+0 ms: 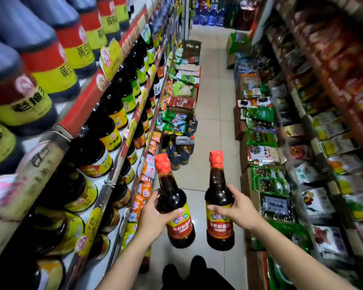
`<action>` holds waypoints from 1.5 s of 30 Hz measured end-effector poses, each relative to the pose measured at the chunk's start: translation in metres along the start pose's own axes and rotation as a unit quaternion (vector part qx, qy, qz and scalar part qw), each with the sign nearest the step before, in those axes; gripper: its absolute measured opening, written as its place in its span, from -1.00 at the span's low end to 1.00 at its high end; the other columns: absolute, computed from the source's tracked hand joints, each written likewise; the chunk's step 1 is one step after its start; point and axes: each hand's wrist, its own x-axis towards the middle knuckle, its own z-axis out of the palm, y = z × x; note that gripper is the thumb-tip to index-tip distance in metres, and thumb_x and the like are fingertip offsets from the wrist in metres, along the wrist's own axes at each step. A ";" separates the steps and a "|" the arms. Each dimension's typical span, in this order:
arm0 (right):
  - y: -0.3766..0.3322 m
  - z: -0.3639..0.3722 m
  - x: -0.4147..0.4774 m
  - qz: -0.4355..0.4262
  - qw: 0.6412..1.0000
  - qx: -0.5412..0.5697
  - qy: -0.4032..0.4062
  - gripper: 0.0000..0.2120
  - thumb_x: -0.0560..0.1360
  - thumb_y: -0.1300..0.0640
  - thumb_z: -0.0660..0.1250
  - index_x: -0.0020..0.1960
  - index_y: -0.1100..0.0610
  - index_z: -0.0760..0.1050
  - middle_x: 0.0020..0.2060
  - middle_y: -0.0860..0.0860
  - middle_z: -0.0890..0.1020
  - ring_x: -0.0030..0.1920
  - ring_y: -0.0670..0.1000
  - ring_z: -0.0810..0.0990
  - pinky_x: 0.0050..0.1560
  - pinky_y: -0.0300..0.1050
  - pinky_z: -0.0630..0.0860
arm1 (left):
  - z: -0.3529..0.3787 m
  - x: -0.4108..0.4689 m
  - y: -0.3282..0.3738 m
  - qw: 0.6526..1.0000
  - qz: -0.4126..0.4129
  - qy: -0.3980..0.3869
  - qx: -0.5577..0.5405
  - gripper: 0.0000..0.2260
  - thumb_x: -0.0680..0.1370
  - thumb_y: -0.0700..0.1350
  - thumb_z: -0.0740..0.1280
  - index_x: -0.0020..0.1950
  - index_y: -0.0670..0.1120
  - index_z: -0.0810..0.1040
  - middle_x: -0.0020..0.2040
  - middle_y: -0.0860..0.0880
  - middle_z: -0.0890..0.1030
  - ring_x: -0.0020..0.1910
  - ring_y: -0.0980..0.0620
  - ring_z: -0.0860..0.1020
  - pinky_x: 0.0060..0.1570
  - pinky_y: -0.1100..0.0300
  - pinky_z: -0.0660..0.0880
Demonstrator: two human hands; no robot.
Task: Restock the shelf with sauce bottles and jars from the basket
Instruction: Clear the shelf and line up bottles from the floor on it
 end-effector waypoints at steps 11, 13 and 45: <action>-0.029 0.003 -0.006 -0.116 0.990 -0.025 -0.080 -0.49 0.25 0.11 0.56 0.09 -0.15 0.42 -0.01 -0.11 0.62 0.01 -0.08 0.60 0.01 -0.13 0.54 | -0.004 -0.063 0.037 0.990 0.050 0.134 -0.010 -0.49 0.17 -0.19 0.60 -0.02 0.16 0.49 -0.05 0.15 0.63 -0.07 0.17 0.61 -0.18 0.29 0.52; -0.028 0.006 -0.007 -0.131 0.986 -0.022 -0.106 -0.48 0.22 0.09 0.58 0.08 -0.16 0.43 -0.02 -0.14 0.63 0.03 -0.09 0.60 0.02 -0.13 0.54 | 0.000 -0.083 0.039 0.982 0.057 0.178 -0.002 -0.50 0.17 -0.22 0.60 -0.03 0.13 0.50 -0.06 0.16 0.63 -0.10 0.24 0.61 -0.23 0.39 0.49; -0.057 0.219 -0.236 -0.307 0.826 -0.094 -0.464 -0.31 0.03 -0.21 0.55 0.12 -0.24 0.40 -0.01 -0.30 0.59 0.00 -0.38 0.54 -0.10 -0.39 0.52 | -0.042 -0.483 -0.027 0.818 0.066 0.566 -0.077 -0.51 0.19 -0.23 0.58 -0.02 0.11 0.49 -0.13 0.23 0.64 -0.17 0.40 0.57 -0.32 0.49 0.46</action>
